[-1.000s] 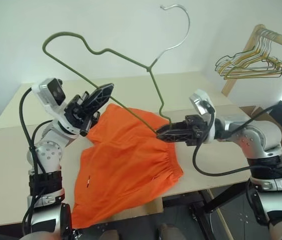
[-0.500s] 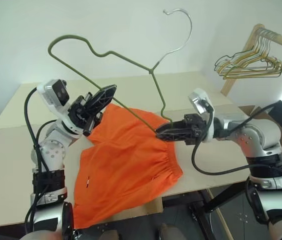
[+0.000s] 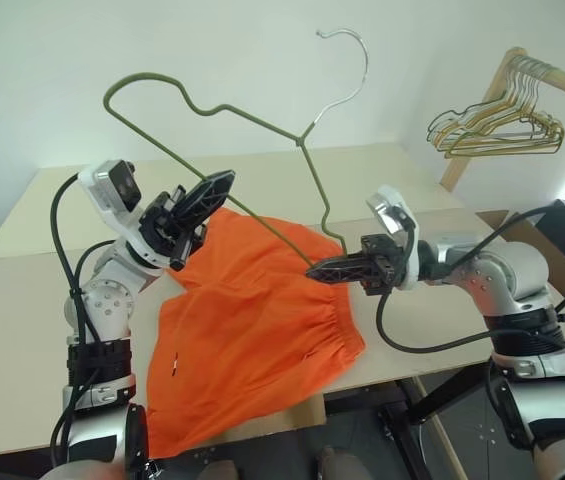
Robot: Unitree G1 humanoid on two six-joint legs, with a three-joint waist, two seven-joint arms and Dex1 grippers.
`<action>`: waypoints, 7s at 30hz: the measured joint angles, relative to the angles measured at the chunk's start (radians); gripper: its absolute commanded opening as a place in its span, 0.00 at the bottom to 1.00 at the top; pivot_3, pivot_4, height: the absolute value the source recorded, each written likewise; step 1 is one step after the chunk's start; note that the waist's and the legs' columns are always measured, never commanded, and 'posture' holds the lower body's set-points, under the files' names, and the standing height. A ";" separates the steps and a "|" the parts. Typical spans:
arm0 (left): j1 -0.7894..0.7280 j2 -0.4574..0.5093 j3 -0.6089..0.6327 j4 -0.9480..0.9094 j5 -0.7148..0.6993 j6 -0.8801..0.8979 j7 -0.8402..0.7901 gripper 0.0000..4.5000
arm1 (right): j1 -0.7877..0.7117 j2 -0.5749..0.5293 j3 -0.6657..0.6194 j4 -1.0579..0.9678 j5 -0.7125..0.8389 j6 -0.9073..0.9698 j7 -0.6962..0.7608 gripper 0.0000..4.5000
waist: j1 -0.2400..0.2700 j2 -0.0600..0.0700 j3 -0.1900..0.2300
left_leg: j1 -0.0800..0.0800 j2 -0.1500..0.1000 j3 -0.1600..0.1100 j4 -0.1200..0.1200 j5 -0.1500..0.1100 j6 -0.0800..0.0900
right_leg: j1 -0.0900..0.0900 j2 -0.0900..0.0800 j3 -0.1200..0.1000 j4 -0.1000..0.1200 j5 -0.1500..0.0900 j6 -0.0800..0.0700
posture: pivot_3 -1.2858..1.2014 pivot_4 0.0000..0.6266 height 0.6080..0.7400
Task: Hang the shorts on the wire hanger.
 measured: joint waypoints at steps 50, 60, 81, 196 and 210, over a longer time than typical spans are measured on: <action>0.304 0.377 -0.381 -0.153 0.680 -0.230 -0.081 1.00 | 0.645 -0.459 -0.265 0.208 0.159 0.529 -0.103 0.00 | -0.001 0.001 0.000 | 0.002 0.001 0.004 0.000 0.000 0.001 | 0.002 0.000 0.002 -0.001 -0.002 0.003 | 0.49 0.00 1.00; 0.326 0.381 -0.377 -0.157 0.680 -0.231 -0.067 1.00 | 0.626 -0.460 -0.212 0.209 0.154 0.455 0.014 0.00 | 0.012 0.001 0.000 | 0.002 0.000 0.004 0.000 0.000 0.001 | 0.002 0.000 0.002 -0.002 -0.002 0.003 | 0.50 0.00 1.00; 0.310 0.372 -0.398 -0.165 0.718 -0.231 -0.044 1.00 | 0.281 -0.374 0.183 0.480 -0.126 0.264 0.283 0.00 | 0.036 0.002 0.000 | 0.001 0.000 0.004 0.000 0.000 0.001 | 0.001 0.000 0.002 -0.001 0.000 0.001 | 0.53 0.00 1.00; -0.756 0.203 -0.651 1.193 1.074 -0.885 -0.492 0.00 | 0.076 -0.106 0.160 0.091 -0.667 -0.532 -0.083 0.00 | 0.024 0.003 0.000 | -0.022 -0.001 0.001 0.015 -0.002 0.003 | -0.018 0.000 -0.001 0.008 0.000 0.002 | 0.51 0.00 1.00; -0.764 0.235 -0.559 1.204 1.130 -0.943 -0.491 0.00 | 0.166 -0.127 -0.014 0.118 -0.590 -0.521 -0.150 0.66 | 0.026 0.003 0.000 | -0.022 -0.001 0.001 0.015 -0.002 0.003 | -0.018 0.000 -0.001 0.008 0.000 0.002 | 0.50 0.00 1.00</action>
